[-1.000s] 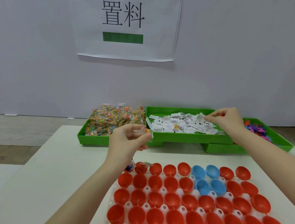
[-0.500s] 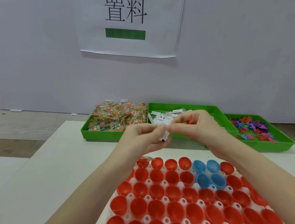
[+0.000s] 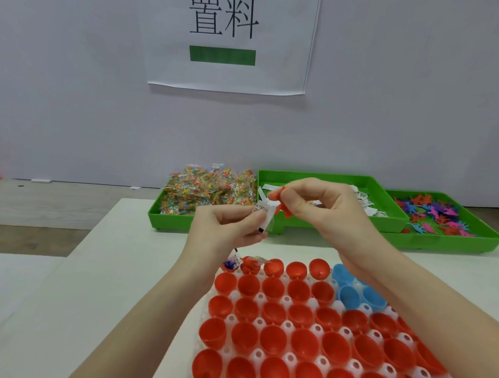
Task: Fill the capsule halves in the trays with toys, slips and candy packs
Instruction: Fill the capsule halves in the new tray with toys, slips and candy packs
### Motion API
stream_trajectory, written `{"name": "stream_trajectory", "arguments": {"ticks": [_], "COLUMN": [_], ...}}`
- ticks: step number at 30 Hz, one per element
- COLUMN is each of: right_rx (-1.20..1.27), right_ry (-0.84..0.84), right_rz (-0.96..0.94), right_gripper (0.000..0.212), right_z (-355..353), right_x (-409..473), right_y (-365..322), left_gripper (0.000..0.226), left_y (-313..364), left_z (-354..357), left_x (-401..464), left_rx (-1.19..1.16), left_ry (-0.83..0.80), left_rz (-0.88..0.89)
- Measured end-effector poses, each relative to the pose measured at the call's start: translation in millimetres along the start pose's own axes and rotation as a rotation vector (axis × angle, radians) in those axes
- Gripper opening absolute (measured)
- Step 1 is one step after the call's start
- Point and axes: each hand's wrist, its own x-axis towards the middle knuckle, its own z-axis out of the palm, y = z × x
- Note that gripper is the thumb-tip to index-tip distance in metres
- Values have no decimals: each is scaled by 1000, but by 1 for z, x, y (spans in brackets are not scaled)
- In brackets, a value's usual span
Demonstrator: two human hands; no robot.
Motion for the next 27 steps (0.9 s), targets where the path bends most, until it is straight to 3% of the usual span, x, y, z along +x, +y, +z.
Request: {"name": "stream_trajectory", "arguments": {"ticks": [5, 10, 13, 16, 18, 20, 23, 27], "right_rx": [137, 155, 177, 132, 77, 19, -119, -313], "right_ry": [65, 83, 89, 105, 113, 110, 84, -52], "right_rz": [41, 62, 121, 125, 101, 79, 76, 106], "right_gripper": [12, 5, 7, 5, 6, 9, 11, 13], "right_z": [7, 6, 7, 8, 7, 7, 6, -2], "right_x": [-1, -2, -2, -4, -4, -5, -2, 7], "right_y": [8, 10, 15, 17, 18, 19, 22, 26], "left_gripper": [22, 13, 27, 36, 27, 17, 21, 14], "left_y": [-2, -1, -1, 1, 1, -2, -9, -18], "left_z": [-3, -7, -9, -11, -10, -8, -2, 2], "left_x": [-2, -3, -3, -4, -5, -5, 1, 15], "left_rx": [-16, -92, -112, -155, -154, -31, 196, 523], "left_ry": [-99, -181, -261, -339, -370, -346, -225, -173], "left_rz": [16, -30, -72, -122, -114, -50, 68, 207]}}
